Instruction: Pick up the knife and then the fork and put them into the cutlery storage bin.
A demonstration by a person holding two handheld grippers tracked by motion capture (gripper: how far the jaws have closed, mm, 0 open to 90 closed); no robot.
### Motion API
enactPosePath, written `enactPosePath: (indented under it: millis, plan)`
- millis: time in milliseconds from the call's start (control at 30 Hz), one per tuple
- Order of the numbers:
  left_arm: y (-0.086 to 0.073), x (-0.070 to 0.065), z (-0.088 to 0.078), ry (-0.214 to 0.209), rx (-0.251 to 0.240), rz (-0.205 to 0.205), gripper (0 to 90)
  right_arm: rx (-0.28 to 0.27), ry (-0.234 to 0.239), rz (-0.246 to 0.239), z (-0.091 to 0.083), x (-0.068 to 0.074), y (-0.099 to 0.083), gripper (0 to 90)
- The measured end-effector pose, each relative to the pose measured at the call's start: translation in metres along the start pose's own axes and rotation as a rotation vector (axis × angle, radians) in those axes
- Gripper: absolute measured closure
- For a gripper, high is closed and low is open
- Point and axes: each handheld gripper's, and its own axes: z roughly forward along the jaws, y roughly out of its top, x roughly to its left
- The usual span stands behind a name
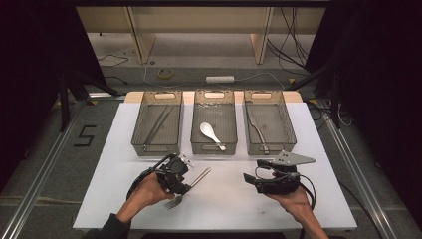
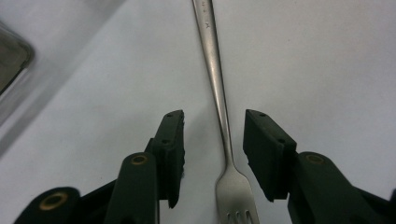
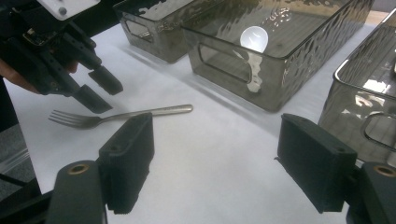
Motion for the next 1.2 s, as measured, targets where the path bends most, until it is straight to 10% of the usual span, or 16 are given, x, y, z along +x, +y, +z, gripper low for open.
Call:
enactPosePath:
  millis: [1200]
  plan:
    - [0.008,-0.007,0.023,0.000,0.081,0.074,80.9,0.005,0.002,-0.014,0.000,0.002,-0.001,28.4]
